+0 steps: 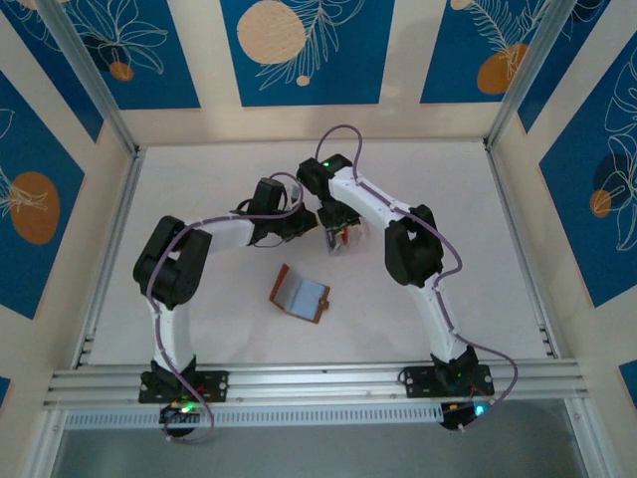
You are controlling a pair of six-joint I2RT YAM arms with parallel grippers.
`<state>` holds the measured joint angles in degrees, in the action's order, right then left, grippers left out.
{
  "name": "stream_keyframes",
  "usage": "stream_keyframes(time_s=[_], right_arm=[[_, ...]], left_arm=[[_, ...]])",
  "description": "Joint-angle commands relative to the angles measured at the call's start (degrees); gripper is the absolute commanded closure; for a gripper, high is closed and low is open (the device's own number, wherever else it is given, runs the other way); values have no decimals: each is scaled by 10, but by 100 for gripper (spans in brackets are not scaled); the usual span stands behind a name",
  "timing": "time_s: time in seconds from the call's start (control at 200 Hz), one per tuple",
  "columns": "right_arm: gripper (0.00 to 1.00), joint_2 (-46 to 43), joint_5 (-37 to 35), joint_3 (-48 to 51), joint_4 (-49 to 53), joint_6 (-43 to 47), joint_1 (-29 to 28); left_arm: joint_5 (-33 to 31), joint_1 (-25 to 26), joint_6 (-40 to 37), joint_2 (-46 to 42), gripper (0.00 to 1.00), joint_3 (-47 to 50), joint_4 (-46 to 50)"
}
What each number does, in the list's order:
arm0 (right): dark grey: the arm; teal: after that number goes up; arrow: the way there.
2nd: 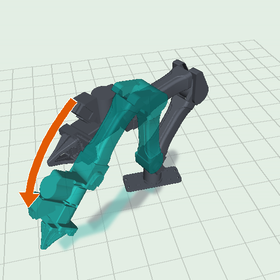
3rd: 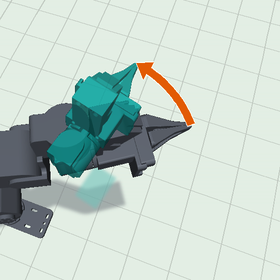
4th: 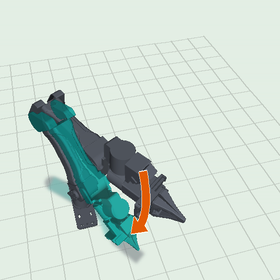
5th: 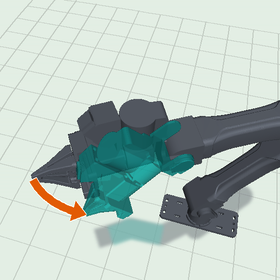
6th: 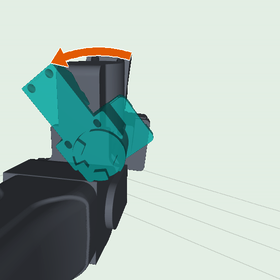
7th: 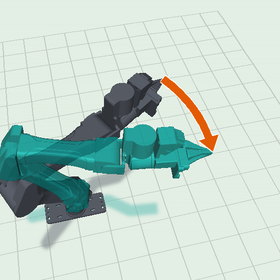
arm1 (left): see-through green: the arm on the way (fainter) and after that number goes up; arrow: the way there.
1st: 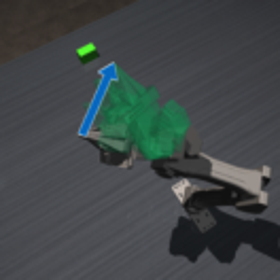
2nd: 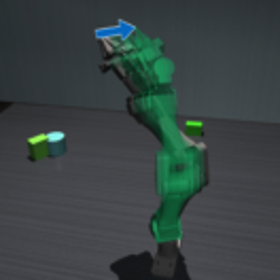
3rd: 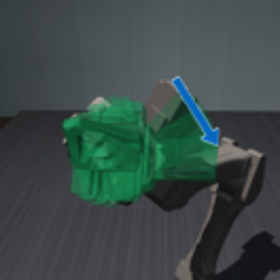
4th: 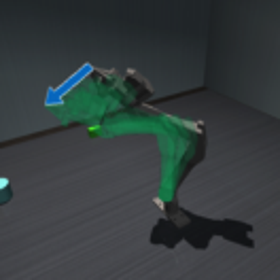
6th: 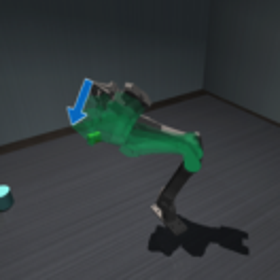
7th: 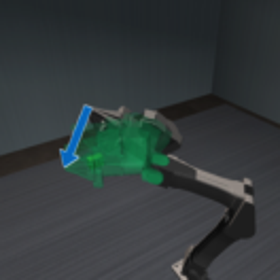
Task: Put the credit cards into the card holder
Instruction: Pick up the credit card from the storage box.
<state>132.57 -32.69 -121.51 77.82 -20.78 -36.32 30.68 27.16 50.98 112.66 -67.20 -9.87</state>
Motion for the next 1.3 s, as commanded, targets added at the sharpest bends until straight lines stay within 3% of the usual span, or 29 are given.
stream_keyframes(time_s=[0.0, 1.295], right_arm=[[70, 6, -54, -18, 34, 9, -7], [78, -6, -89, -32, 58, 26, -6]], left_arm=[[15, -5, 5, 9, 100, 8, -10], [16, -5, 15, 9, 100, 14, -19]])
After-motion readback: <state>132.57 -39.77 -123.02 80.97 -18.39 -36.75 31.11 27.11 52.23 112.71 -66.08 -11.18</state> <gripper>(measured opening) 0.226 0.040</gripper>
